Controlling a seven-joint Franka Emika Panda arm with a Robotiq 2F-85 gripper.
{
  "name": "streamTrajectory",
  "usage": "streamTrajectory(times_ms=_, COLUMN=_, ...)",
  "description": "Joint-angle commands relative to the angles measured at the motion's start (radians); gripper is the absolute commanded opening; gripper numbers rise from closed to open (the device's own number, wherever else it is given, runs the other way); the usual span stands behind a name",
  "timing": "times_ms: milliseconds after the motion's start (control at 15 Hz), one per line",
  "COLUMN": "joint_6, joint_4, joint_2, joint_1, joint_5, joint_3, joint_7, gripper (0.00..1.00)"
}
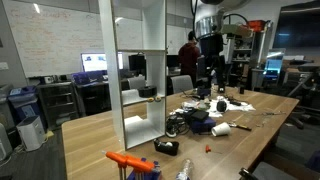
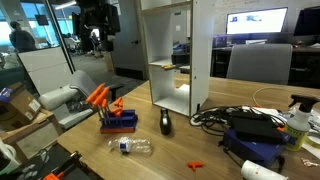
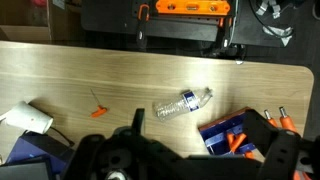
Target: Pick up the bottle from the table and put it on the shelf
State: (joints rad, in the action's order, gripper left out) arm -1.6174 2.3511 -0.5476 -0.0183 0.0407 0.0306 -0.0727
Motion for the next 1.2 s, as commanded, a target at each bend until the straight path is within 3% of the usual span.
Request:
streamTrajectory(times_ms=0, joint_6=0.002, joint_4=-0.005, joint_2=0.0, joint_1=-0.008, joint_5=0.003, joint_3=-0.006, joint_7=0.004, gripper=1.0)
streamTrajectory(times_ms=733, joint_6=0.0, joint_4=-0.011, joint_2=0.0, joint_1=-0.008, joint_5=-0.001, joint_3=-0.008, joint_7=0.005, gripper=1.0)
streamTrajectory(times_ms=1133, joint_6=-0.008, joint_4=0.015, joint_2=0.003, joint_1=0.016, joint_5=-0.075, joint_3=-0.01, joint_7=0.152, gripper=1.0)
